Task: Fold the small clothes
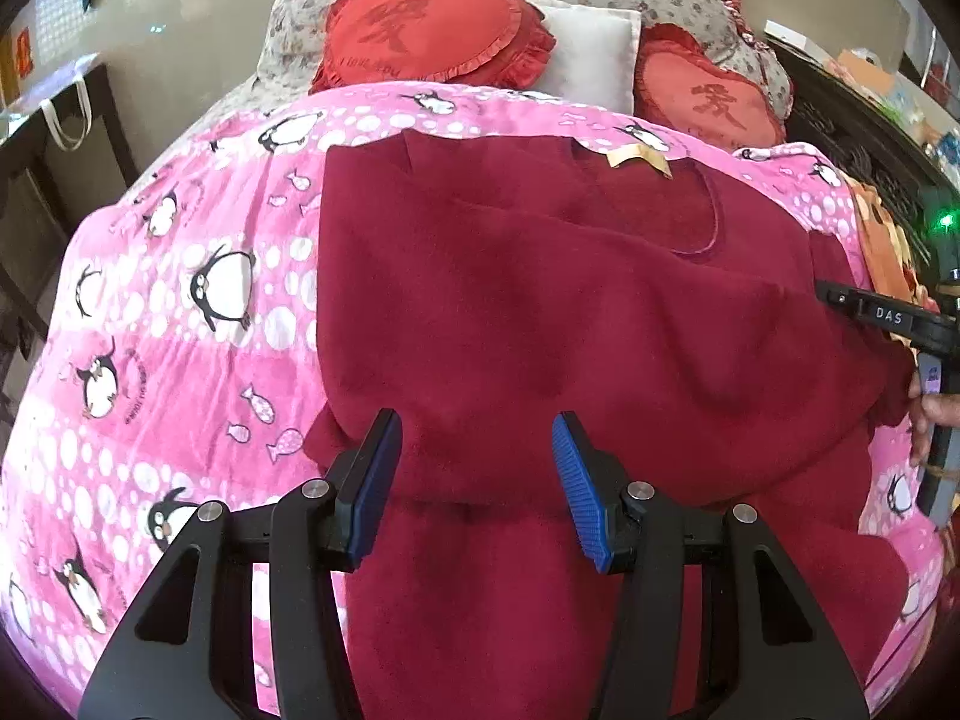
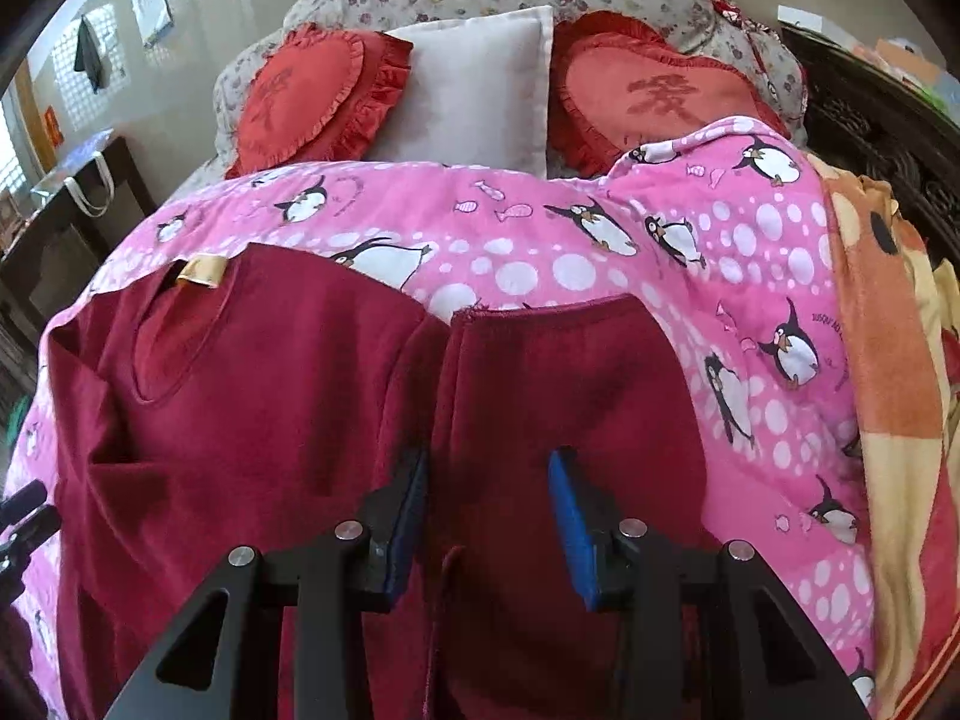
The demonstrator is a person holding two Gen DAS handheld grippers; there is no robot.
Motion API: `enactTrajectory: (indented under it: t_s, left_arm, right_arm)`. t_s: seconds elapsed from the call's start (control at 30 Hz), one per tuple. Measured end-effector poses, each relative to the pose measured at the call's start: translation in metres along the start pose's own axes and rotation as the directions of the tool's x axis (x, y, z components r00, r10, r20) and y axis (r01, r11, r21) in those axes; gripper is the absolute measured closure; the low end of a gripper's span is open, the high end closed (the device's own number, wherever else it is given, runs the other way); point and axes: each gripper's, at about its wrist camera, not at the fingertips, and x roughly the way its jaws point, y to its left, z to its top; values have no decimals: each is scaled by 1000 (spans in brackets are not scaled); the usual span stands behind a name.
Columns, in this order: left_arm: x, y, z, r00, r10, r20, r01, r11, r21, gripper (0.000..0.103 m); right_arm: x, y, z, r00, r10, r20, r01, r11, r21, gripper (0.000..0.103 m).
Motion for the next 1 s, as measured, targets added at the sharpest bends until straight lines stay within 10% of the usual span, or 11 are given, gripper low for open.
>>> enactTrajectory:
  t_s: [0.1, 0.23, 0.37, 0.53, 0.7, 1.0]
  left_arm:
    - [-1, -5, 0, 1000, -15, -4, 15, 1000, -7, 51]
    - [-12, -13, -1, 1000, -11, 17, 11, 999, 34, 51]
    - [-18, -11, 3, 999, 13, 39, -15, 999, 51, 51]
    - [-27, -4, 8, 999, 3, 54, -3, 1000, 11, 51]
    - [-43, -1, 12, 997, -8, 82, 9, 1000, -7, 51]
    - [-73, 23, 17, 988, 0, 155, 9, 998, -57, 51]
  right_arm:
    - [6, 9, 4, 999, -32, 7, 33, 998, -48, 57]
    - [-9, -11, 2, 999, 22, 45, -23, 999, 27, 97]
    - [-74, -54, -5, 969, 137, 205, -169, 975, 146, 97]
    - [-179, -85, 1, 863, 281, 421, -354, 929, 105, 97]
    - [-249, -78, 17, 691, 498, 524, -550, 833, -66, 97]
    - [-189, 82, 67, 571, 797, 197, -741, 604, -295, 97]
